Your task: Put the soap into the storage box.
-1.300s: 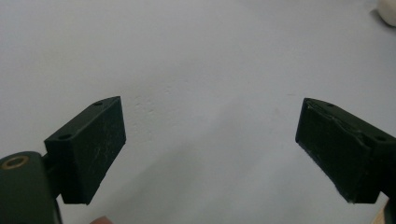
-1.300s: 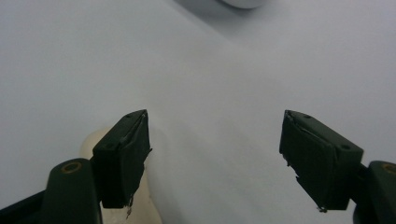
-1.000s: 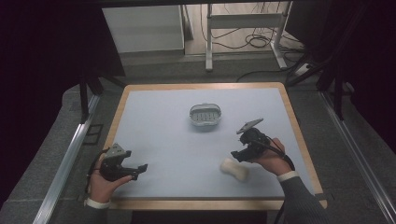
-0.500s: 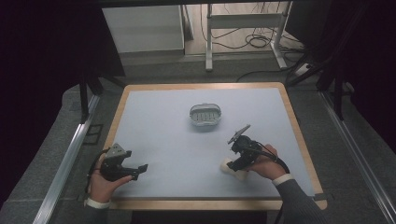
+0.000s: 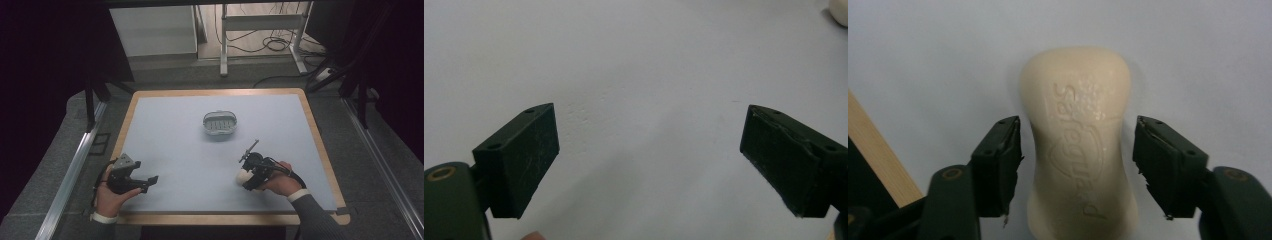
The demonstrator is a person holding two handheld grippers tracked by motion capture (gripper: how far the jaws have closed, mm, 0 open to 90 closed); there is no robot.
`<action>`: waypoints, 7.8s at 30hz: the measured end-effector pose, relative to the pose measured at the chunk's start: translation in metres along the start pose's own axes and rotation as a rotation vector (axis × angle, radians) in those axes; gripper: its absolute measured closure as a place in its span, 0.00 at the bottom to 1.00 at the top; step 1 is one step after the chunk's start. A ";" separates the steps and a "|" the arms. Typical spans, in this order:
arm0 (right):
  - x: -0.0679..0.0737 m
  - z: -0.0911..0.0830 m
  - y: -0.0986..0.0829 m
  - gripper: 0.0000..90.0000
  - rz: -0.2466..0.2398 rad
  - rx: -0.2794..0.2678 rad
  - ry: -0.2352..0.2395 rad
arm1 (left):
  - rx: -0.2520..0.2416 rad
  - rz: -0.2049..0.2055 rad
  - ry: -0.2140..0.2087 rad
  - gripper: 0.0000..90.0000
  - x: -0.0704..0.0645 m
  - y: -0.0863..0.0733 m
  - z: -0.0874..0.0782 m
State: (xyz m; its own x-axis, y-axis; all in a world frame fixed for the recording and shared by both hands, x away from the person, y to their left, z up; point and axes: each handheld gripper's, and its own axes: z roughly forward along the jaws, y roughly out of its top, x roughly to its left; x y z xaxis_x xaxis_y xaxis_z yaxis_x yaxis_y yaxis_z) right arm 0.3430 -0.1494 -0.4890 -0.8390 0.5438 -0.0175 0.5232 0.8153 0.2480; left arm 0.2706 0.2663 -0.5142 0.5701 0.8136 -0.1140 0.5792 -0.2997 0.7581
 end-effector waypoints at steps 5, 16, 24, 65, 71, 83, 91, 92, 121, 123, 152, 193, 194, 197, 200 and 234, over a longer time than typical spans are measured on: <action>0.002 0.003 0.000 0.55 -0.014 0.021 -0.013 | 0.002 0.002 0.001 0.10 0.001 0.000 0.001; 0.001 -0.001 0.000 0.55 -0.017 0.037 -0.032 | -0.006 -0.003 0.002 0.10 -0.001 0.000 0.000; -0.008 -0.018 0.000 0.55 0.015 -0.002 -0.045 | 0.000 -0.003 0.002 0.10 -0.001 0.000 0.001; -0.047 -0.047 0.039 0.55 -0.011 -0.147 -0.104 | 0.008 0.000 0.004 0.10 0.000 0.000 0.003; -0.049 -0.046 0.044 0.55 -0.012 -0.156 -0.106 | 0.006 0.001 0.005 0.10 -0.001 0.000 0.002; -0.056 -0.044 0.052 0.55 -0.018 -0.166 -0.097 | 0.014 0.003 0.006 0.10 -0.001 -0.001 0.005; -0.060 -0.043 0.057 0.55 -0.020 -0.181 -0.117 | 0.014 0.003 0.005 0.10 -0.001 0.000 0.004; -0.061 -0.044 0.058 0.55 -0.022 -0.182 -0.114 | 0.013 0.004 0.005 0.10 -0.001 0.000 0.004; -0.083 -0.050 0.092 0.55 -0.035 -0.185 -0.128 | 0.017 0.003 0.002 0.10 0.000 -0.002 0.005; -0.086 -0.052 0.095 0.55 -0.040 -0.187 -0.124 | 0.018 0.005 0.002 0.10 0.000 -0.002 0.005; -0.107 -0.035 0.143 0.55 -0.121 -0.186 -0.125 | 0.023 0.019 -0.002 0.10 -0.001 -0.001 0.006; -0.103 0.005 0.185 0.50 -0.223 -0.181 -0.085 | 0.027 0.004 -0.001 0.10 0.002 -0.003 0.008; -0.103 0.005 0.184 0.49 -0.224 -0.180 -0.086 | 0.026 0.004 -0.001 0.10 0.002 -0.003 0.008; -0.104 0.005 0.180 0.48 -0.207 -0.191 -0.089 | 0.026 0.004 -0.001 0.10 0.002 -0.003 0.009; -0.106 0.000 0.177 0.45 -0.163 -0.227 -0.080 | 0.030 0.006 0.000 0.10 0.002 -0.003 0.009; -0.083 -0.012 0.008 0.36 0.103 -0.500 -0.052 | 0.039 0.007 0.006 0.10 -0.001 -0.003 0.011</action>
State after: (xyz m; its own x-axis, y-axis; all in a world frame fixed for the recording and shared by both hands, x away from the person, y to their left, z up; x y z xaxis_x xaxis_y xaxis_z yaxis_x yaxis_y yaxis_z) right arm 0.4153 -0.1904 -0.4735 -0.7716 0.6359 -0.0130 0.4573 0.5688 0.6836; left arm 0.2745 0.2609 -0.5236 0.5710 0.8143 -0.1045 0.5975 -0.3249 0.7331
